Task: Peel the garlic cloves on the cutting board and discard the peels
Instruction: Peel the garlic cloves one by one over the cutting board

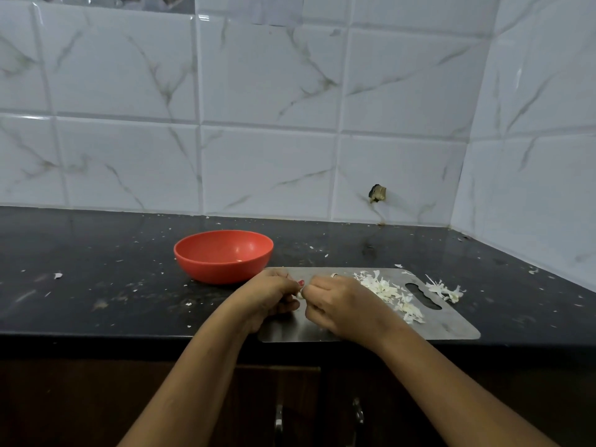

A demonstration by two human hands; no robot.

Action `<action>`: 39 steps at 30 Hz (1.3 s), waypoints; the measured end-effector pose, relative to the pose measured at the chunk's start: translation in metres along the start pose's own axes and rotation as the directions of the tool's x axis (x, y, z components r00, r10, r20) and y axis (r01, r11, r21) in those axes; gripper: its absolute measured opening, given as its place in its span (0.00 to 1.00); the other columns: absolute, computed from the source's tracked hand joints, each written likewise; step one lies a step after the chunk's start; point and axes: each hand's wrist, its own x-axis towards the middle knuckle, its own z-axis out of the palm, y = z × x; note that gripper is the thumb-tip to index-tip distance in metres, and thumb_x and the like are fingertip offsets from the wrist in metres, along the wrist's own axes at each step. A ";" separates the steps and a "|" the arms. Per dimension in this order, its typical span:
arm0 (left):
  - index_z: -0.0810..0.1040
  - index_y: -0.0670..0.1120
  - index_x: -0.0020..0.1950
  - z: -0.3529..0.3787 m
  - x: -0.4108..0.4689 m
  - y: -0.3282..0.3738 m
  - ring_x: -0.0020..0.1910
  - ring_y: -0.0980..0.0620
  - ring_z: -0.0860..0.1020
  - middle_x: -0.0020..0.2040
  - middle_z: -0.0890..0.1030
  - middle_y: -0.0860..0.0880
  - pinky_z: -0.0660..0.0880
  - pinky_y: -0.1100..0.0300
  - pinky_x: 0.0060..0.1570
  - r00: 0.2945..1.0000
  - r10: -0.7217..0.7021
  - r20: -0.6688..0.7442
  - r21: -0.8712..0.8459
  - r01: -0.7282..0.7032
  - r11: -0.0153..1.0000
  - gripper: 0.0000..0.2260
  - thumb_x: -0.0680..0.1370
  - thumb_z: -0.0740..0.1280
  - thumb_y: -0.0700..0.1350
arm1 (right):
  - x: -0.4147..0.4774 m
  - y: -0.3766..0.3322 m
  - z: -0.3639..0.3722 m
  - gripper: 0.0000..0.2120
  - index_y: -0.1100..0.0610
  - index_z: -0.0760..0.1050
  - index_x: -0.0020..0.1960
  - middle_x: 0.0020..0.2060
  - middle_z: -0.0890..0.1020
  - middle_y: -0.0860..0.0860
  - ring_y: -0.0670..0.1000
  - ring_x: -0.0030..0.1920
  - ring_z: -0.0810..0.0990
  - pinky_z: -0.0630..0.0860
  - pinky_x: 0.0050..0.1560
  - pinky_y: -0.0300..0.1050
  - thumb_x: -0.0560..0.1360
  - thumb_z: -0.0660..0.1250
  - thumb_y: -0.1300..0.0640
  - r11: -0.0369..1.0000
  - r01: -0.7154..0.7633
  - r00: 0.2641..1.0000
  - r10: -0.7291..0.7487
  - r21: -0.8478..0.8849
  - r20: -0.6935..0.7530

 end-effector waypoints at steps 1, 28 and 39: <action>0.68 0.43 0.34 0.000 0.001 0.000 0.31 0.55 0.70 0.31 0.68 0.46 0.76 0.68 0.30 1.000 -0.003 -0.010 -0.008 0.003 1.000 0.14 0.79 0.64 0.35 | 0.000 0.002 0.001 0.07 0.58 0.73 0.36 0.31 0.74 0.50 0.49 0.28 0.70 0.64 0.31 0.38 0.71 0.59 0.60 0.998 0.038 0.999 -0.038 -0.043 0.000; 0.72 0.44 0.40 0.012 -0.008 -0.004 0.35 0.57 0.77 0.36 0.78 0.49 0.74 0.63 0.32 0.871 0.415 -0.262 0.028 -0.423 0.906 0.10 0.81 0.62 0.45 | 0.025 -0.034 -0.008 0.12 0.60 0.78 0.34 0.26 0.76 0.51 0.44 0.27 0.74 0.71 0.30 0.35 0.75 0.65 0.59 0.462 -0.557 0.646 0.764 0.690 0.011; 0.69 0.45 0.36 0.012 -0.017 0.002 0.33 0.53 0.74 0.33 0.71 0.48 0.68 0.61 0.32 0.983 0.136 -0.121 0.160 -0.116 0.980 0.13 0.81 0.58 0.42 | 0.002 -0.002 -0.006 0.08 0.58 0.73 0.36 0.31 0.73 0.50 0.49 0.28 0.69 0.64 0.34 0.37 0.72 0.59 0.61 0.979 -0.203 0.972 0.202 0.001 -0.121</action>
